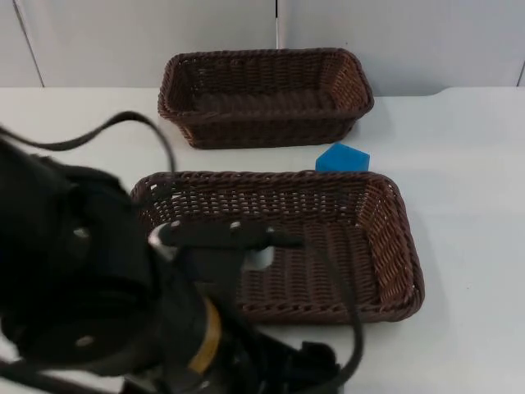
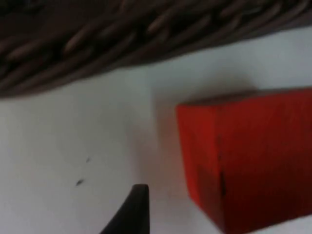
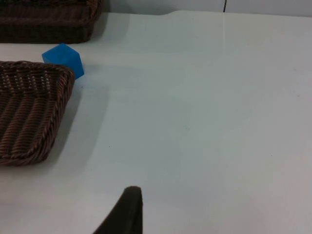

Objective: Pick up one cube with the left hand and place it into the upper basket. Pick up one cube with the right hand and place it into the lower basket.

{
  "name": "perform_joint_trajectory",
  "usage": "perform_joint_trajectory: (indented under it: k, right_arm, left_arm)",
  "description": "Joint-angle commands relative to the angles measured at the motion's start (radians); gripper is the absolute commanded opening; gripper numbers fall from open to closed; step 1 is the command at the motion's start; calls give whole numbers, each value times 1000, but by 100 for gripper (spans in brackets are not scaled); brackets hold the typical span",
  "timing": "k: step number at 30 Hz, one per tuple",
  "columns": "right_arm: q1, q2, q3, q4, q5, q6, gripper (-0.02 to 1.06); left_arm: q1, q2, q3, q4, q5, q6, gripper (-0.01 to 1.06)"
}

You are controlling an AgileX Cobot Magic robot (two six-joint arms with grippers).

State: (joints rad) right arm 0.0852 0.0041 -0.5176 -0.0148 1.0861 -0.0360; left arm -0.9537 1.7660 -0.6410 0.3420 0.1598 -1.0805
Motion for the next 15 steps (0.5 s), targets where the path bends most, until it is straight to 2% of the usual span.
perform_joint_trajectory:
  k: [1, 15]
  right_arm:
    - [-2, -4, 2, 3, -7, 0, 105]
    - [-2, -4, 2, 3, -7, 0, 105]
  left_arm:
    - [-2, 48, -41, 23, -12, -9, 99]
    - [2, 82, -73, 67, -8, -34, 99]
